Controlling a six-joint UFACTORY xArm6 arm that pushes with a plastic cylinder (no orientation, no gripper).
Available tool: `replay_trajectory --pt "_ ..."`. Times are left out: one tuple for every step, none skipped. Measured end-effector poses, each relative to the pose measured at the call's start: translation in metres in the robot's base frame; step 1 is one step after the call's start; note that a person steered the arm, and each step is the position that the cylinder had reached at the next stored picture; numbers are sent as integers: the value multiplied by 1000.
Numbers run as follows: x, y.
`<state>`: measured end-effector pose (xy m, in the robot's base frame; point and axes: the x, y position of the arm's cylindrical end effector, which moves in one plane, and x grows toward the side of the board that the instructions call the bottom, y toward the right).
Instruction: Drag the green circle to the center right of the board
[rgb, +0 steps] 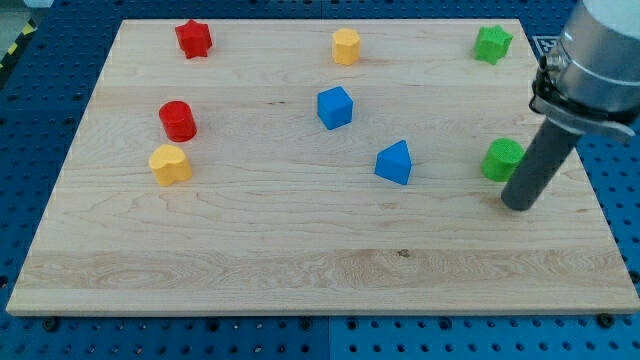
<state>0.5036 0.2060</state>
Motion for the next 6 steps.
replay_trajectory --pt "-26 1" --pt "-35 29" --pt "-29 20" --pt "-22 -35" --pt "-35 -71" --pt "-60 -53"
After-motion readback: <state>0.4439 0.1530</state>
